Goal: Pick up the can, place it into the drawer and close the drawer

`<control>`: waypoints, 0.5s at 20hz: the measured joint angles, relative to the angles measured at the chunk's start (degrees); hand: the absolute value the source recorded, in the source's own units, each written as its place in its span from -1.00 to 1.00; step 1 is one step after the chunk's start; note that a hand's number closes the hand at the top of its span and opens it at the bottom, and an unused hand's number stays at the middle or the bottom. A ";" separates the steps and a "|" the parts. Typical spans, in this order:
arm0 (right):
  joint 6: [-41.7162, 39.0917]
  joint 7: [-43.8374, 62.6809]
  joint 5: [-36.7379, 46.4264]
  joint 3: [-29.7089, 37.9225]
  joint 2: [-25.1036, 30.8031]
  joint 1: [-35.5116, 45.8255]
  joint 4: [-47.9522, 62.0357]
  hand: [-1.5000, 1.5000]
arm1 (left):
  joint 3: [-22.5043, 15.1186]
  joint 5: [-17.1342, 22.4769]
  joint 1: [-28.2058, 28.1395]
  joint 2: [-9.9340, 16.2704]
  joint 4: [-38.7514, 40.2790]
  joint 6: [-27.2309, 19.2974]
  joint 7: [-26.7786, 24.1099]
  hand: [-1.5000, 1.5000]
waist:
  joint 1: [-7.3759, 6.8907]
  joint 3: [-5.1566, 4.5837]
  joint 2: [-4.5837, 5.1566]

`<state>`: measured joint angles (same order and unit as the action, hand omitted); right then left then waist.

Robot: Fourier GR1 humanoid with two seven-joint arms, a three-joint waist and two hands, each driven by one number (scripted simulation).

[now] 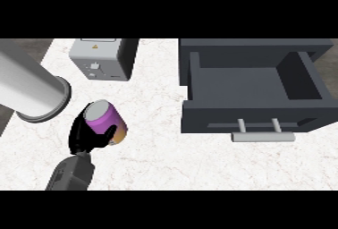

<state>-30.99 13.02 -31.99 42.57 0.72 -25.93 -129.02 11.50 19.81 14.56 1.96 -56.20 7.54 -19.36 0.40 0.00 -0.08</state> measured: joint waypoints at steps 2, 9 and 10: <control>0.04 -0.61 0.71 -0.22 -0.25 0.33 0.62 -1.00 | -0.52 0.04 2.38 0.09 -0.99 -1.23 2.35 1.00 | 0.00 0.01 0.01; 1.45 0.20 0.33 -0.72 0.41 0.49 -0.06 -1.00 | -7.48 -0.80 2.98 -1.43 -13.30 -8.95 8.94 1.00 | -0.23 0.02 -0.09; 1.75 0.66 -0.08 -0.39 0.54 0.65 -0.41 -1.00 | -8.13 -1.10 3.10 -1.39 -15.08 -9.63 10.37 1.00 | -0.23 0.02 -0.08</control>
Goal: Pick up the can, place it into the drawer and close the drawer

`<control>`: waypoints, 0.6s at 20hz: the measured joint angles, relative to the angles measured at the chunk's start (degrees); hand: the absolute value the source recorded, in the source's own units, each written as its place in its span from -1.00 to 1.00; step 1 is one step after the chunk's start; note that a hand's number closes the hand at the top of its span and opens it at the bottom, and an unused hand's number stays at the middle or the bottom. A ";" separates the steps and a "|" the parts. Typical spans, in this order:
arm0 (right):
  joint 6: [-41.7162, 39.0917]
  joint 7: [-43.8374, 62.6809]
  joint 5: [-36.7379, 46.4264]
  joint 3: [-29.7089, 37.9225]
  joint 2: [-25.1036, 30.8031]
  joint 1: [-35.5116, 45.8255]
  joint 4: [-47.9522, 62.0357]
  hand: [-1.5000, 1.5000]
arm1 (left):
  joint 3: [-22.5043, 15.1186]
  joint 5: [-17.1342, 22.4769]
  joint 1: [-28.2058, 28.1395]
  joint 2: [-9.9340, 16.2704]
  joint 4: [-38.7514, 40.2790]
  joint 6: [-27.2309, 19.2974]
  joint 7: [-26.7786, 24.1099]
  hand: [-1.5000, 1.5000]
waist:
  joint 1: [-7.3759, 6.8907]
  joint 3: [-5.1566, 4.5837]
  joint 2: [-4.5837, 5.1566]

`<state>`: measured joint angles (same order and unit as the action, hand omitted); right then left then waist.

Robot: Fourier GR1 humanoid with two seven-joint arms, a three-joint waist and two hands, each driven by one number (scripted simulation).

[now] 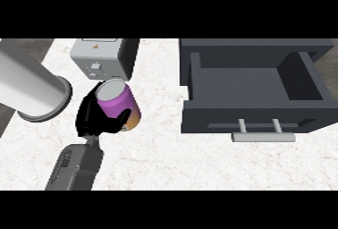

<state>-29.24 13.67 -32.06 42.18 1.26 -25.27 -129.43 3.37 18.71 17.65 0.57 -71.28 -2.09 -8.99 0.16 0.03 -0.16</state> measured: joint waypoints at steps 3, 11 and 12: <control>0.78 1.67 -0.83 -0.35 -0.53 -0.22 -2.11 -1.00 | -1.55 -1.11 1.60 -0.07 -4.27 -3.40 4.49 1.00 | 0.06 -0.01 0.01; 1.87 0.27 0.05 -1.54 -0.45 -1.03 -1.59 -1.00 | -4.21 -3.73 10.45 0.41 -9.61 -11.35 14.14 1.00 | 0.31 0.00 0.05; 2.58 0.84 0.08 -2.14 -0.58 -1.22 -2.58 -1.00 | -4.27 -4.17 11.77 0.35 -9.81 -12.21 15.11 1.00 | 0.32 0.00 0.06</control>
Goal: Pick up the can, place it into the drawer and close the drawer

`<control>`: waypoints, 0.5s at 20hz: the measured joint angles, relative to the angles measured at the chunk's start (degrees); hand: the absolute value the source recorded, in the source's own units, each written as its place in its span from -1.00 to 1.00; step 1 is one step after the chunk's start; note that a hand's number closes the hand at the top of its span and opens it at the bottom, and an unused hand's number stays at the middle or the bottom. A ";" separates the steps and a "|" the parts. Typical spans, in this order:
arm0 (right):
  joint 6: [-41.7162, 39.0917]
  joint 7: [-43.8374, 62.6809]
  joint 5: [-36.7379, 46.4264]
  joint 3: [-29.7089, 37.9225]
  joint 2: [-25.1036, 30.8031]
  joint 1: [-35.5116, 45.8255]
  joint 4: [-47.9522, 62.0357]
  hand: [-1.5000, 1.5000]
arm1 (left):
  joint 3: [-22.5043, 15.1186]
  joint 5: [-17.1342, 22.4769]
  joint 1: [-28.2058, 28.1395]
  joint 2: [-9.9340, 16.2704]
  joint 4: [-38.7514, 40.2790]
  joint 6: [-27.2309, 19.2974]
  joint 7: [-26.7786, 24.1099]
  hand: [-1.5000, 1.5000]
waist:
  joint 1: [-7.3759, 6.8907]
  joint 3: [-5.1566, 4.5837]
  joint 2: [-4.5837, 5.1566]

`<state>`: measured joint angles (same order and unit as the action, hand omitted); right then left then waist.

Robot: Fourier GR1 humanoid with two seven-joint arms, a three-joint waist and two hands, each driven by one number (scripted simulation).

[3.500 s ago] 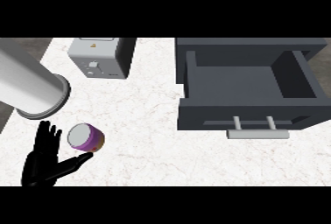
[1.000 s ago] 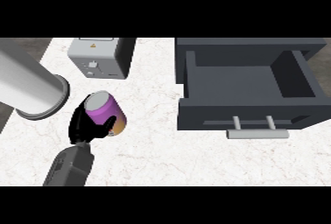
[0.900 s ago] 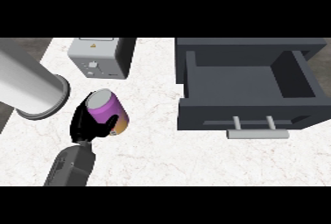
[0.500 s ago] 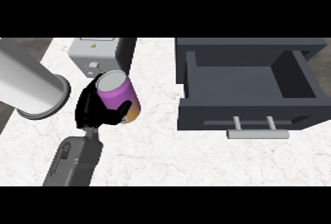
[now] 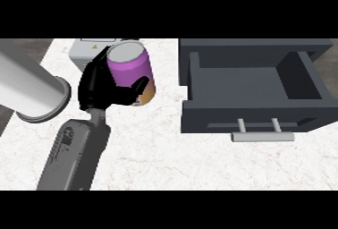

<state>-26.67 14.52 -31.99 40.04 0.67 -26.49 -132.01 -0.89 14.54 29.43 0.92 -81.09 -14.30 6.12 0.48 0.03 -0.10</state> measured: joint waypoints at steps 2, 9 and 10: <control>-0.47 -0.14 0.36 0.44 0.19 0.61 0.85 -1.00 | -1.26 -0.88 0.68 -0.34 -1.62 -1.80 1.63 1.00 | -0.06 -0.02 0.00; -0.86 -0.81 -1.44 0.90 0.77 -0.82 1.19 -1.00 | -1.93 -1.92 10.94 -0.61 3.12 -6.49 4.71 1.00 | 0.40 -0.01 0.06; -0.64 -0.94 -1.01 0.52 0.52 -0.69 1.10 -1.00 | -2.03 -2.05 12.18 -0.68 3.22 -6.97 5.53 1.00 | 0.35 -0.01 0.06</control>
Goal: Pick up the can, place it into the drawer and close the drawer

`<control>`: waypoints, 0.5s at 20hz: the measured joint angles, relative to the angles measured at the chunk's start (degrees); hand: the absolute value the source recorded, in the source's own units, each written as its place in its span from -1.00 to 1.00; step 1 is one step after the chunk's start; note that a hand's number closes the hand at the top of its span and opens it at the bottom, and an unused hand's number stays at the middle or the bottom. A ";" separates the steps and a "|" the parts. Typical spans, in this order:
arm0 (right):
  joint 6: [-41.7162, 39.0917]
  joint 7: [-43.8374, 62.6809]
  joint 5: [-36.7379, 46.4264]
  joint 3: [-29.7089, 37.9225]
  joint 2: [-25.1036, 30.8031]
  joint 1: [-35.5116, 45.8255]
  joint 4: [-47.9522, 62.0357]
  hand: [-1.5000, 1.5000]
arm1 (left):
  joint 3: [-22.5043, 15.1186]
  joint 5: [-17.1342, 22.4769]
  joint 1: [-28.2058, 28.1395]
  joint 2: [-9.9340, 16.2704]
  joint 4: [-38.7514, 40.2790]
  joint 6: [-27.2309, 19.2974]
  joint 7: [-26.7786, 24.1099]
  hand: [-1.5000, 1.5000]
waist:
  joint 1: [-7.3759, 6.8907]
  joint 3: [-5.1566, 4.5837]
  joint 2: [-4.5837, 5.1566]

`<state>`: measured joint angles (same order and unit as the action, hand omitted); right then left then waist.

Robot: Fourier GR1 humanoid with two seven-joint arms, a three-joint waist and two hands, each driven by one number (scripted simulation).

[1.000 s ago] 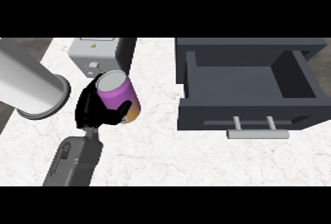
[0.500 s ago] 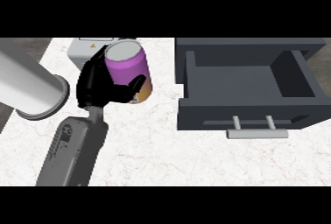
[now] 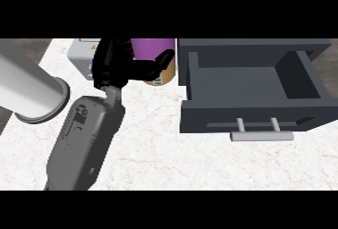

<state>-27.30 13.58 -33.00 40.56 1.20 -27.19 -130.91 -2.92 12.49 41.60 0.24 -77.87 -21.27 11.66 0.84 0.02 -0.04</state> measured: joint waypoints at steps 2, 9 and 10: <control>0.58 0.45 0.50 -0.52 0.36 0.67 0.13 -1.00 | -1.48 0.36 1.97 -0.08 0.93 -2.11 0.47 1.00 | -0.03 0.00 0.02; 0.23 0.49 0.99 -1.00 0.22 1.73 0.72 -1.00 | -4.11 2.94 11.58 -0.20 10.20 -7.22 -1.54 1.00 | 0.39 -0.01 0.12; 0.11 0.12 1.24 -1.40 -0.05 1.58 0.76 -1.00 | -4.29 3.40 13.03 -0.21 12.16 -7.83 -2.34 1.00 | 0.51 0.00 0.15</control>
<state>-27.20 13.70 -31.76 39.16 1.15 -25.60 -130.15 -7.21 15.89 54.63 0.03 -65.71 -29.10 9.31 1.35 0.02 0.10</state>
